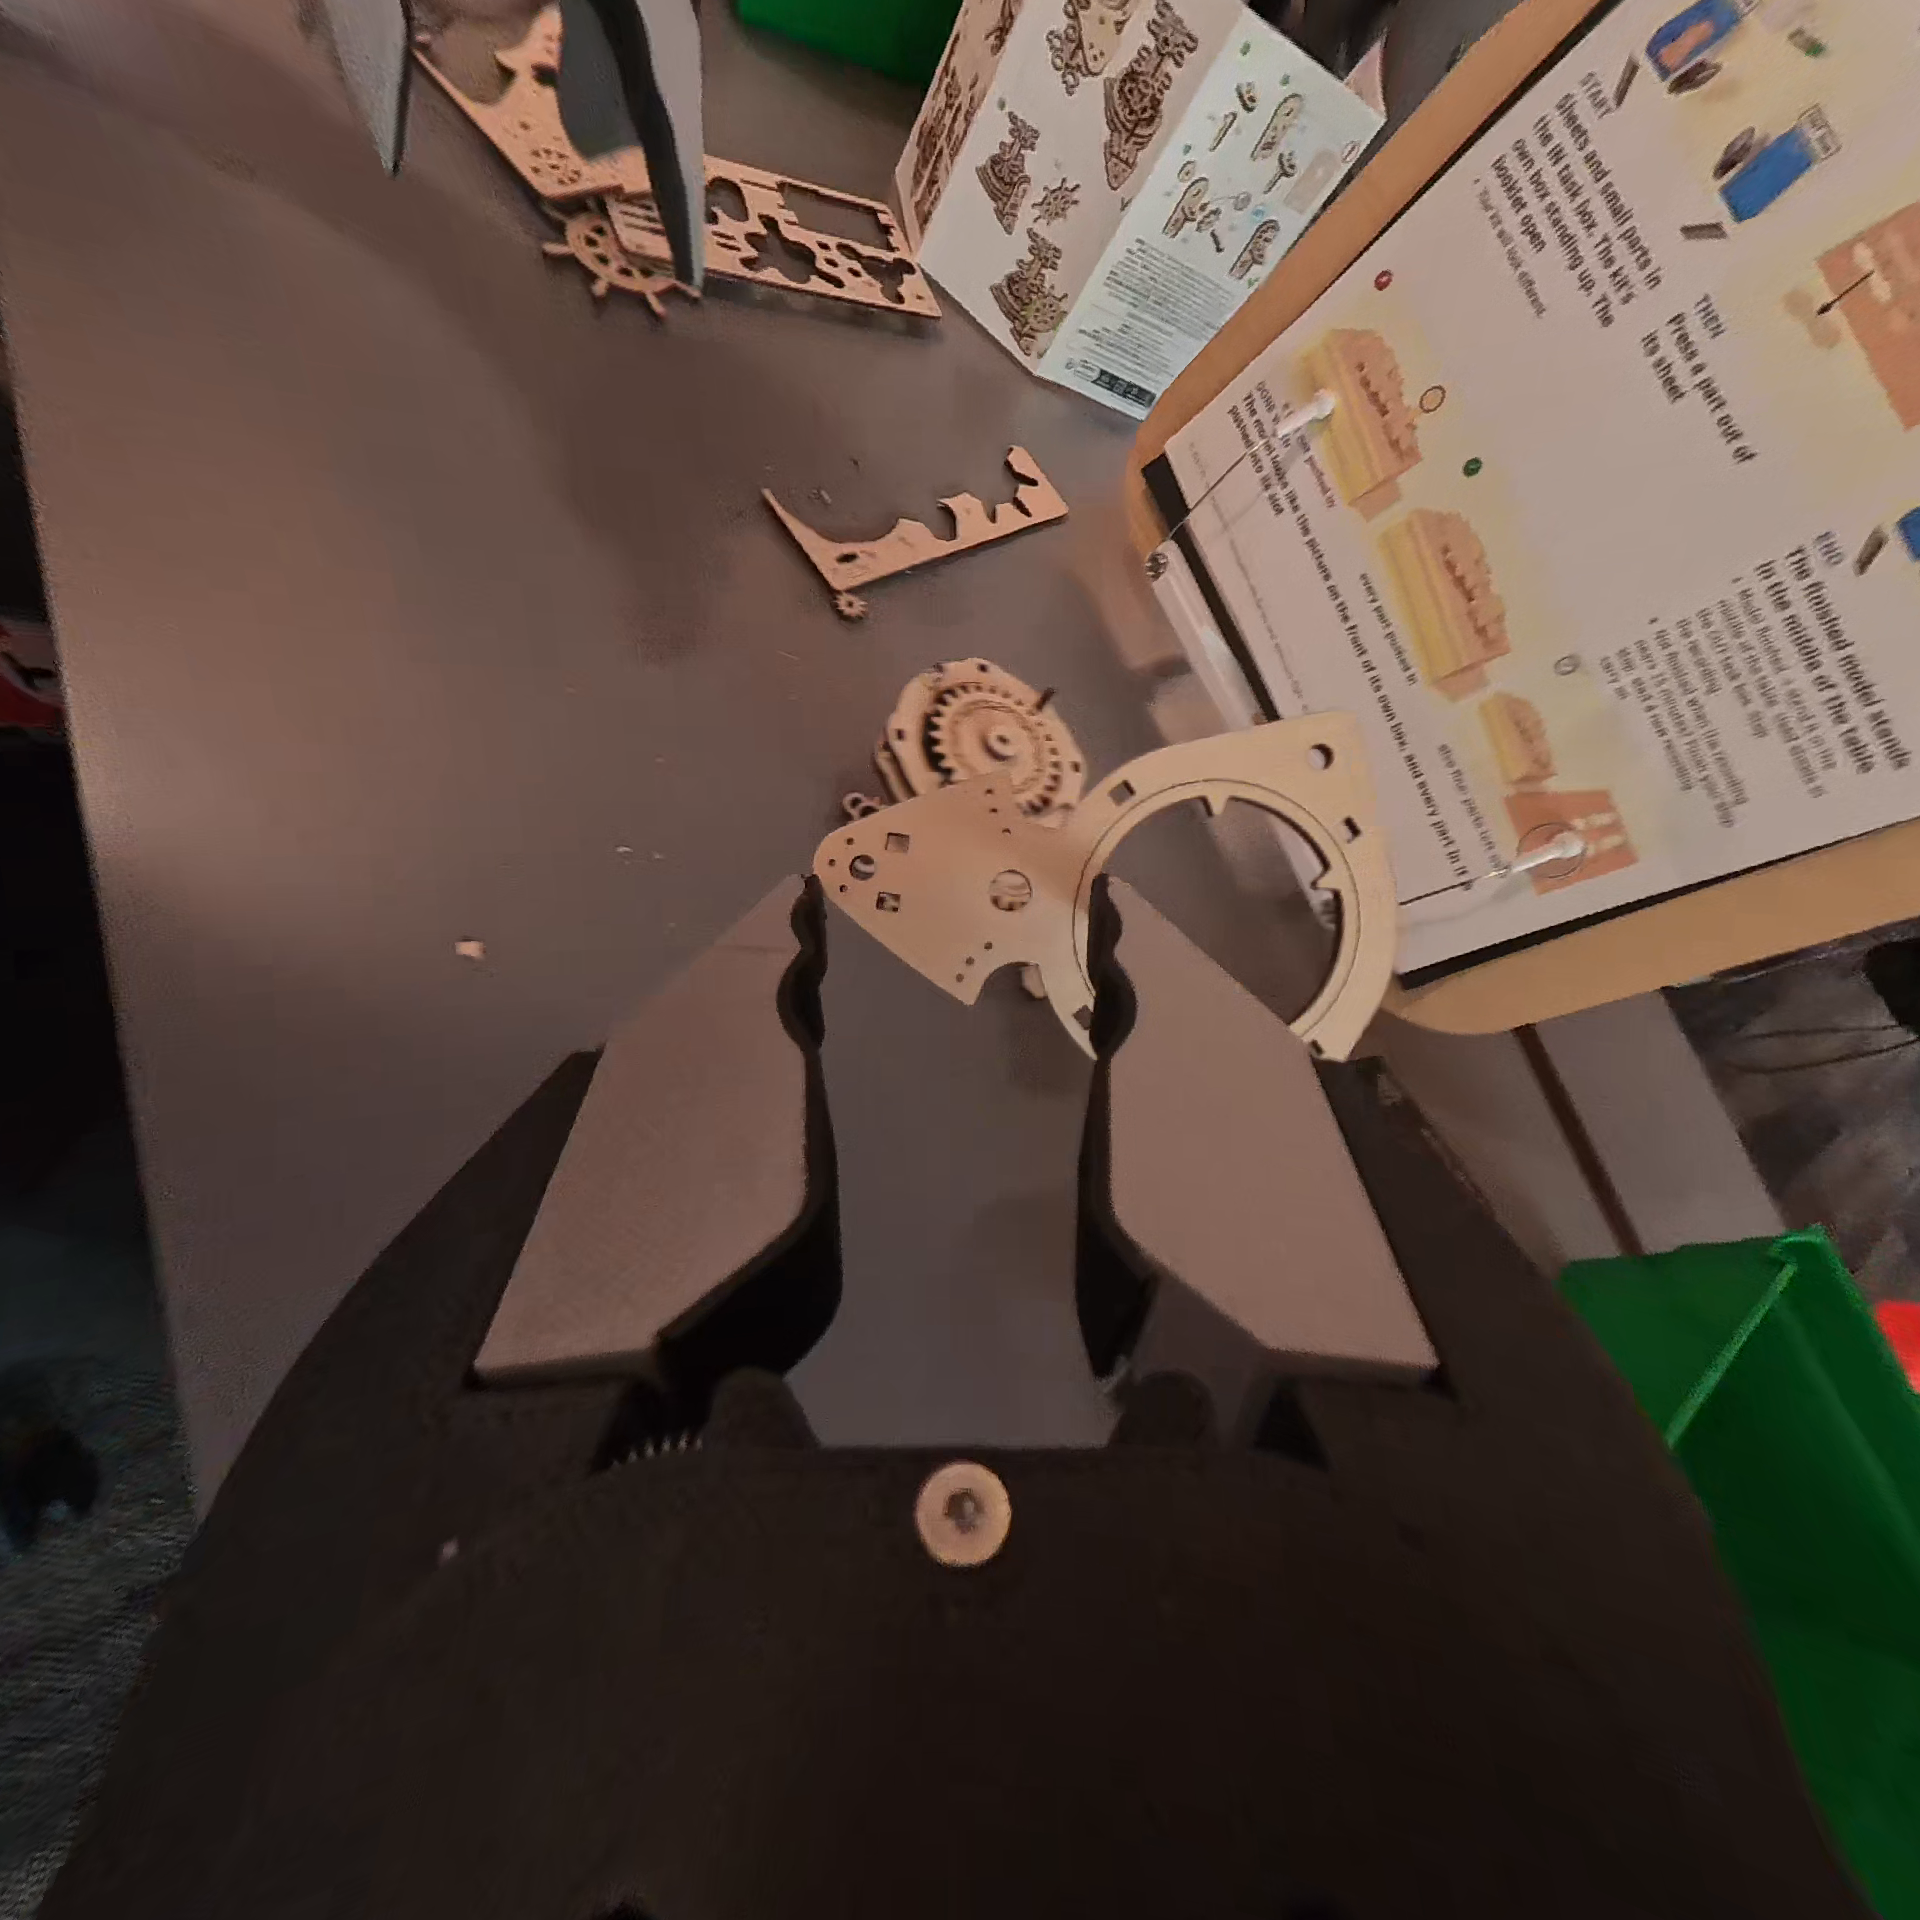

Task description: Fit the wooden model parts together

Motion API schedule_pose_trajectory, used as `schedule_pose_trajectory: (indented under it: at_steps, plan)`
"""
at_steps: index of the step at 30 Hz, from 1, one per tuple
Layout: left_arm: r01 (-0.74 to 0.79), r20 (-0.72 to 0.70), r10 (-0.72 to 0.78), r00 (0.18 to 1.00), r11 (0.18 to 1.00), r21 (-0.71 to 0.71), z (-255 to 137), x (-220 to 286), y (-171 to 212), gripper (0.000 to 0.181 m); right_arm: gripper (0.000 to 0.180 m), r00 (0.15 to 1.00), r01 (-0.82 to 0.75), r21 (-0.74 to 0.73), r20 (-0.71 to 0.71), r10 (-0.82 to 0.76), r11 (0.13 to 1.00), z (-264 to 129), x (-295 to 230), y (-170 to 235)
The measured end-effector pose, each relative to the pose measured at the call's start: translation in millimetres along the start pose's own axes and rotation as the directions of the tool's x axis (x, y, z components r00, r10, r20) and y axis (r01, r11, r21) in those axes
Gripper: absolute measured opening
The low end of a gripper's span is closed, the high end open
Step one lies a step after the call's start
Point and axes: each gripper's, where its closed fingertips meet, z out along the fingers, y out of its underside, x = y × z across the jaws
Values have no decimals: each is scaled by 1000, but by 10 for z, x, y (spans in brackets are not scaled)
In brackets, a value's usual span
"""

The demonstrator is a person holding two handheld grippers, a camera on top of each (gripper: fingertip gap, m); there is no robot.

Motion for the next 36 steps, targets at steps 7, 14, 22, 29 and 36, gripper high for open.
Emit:
schedule_pose_trajectory:
  at_steps: [7, 14, 22, 29, 36]
  plan:
    - [-18, 194, 31, 981, 998, -67, 1065, -597, -545, 105, 48, 1000, -24, 83, 13, 23, 996, 50, 399, 186]
    - [-173, 123, 210, 970, 949, -262, 1455, -819, -695, 112, 49, 995, -86, 148, 70, 77, 985, 77, 364, 406]
    - [-434, -189, 392, 900, 785, -441, 1549, -805, -535, 95, 48, 989, -57, 132, 144, 37, 990, 86, 332, 438]
    - [-511, -345, 393, 852, 767, -388, 1538, -848, -543, 75, 48, 985, -42, 121, 173, 20, 992, 179, 363, 434]
    - [-355, -234, 286, 929, 869, -346, 1507, -767, -726, 108, 48, 985, -65, 154, 169, 38, 986, 192, 361, 458]
